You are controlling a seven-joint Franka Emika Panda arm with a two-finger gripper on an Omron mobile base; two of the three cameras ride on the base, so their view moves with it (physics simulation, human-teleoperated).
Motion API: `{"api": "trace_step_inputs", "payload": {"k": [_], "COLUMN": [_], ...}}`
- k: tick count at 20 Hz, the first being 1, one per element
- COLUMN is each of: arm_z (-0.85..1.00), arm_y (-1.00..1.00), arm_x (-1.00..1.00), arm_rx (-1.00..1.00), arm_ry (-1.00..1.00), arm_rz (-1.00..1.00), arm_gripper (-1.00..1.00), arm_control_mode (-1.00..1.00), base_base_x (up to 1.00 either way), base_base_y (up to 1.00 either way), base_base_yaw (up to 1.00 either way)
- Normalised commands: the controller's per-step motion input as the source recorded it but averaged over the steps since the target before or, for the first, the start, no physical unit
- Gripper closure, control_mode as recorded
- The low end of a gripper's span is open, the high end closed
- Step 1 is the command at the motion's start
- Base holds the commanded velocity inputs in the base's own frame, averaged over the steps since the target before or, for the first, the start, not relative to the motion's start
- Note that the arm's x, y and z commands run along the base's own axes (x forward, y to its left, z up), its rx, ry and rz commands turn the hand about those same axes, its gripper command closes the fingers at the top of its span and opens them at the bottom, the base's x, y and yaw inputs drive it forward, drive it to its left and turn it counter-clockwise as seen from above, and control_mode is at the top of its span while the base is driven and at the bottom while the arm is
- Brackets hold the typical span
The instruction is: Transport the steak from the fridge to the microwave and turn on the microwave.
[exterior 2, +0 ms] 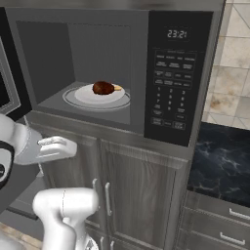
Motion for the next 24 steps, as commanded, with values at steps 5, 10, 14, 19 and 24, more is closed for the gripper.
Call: {"api": "trace_step_inputs", "payload": {"k": [5, 10, 14, 19, 24], "arm_z": [-0.18, -0.17, -0.20, -0.21, -0.16], "arm_y": [0.01, 0.06, 0.23, 0.29, 0.39], "arm_x": [-0.46, -0.62, -0.54, -0.47, -0.32], "arm_rx": [-0.22, -0.25, -0.27, -0.30, -0.31], "arm_ry": [-0.19, -0.30, -0.28, -0.31, -0.25], "arm_rz": [0.28, 0.33, 0.26, 0.23, 0.18], "arm_gripper": [-1.00, -1.00, -1.00, -1.00, -1.00], "arm_control_mode": [-1.00, -1.00, -1.00, -1.00, -1.00], "base_base_x": [0.00, 0.00, 0.00, 0.00, 0.00], "base_base_y": [0.00, 0.00, 0.00, 0.00, 0.00], "base_base_yaw": [0.00, 0.00, 0.00, 0.00, 0.00]}}
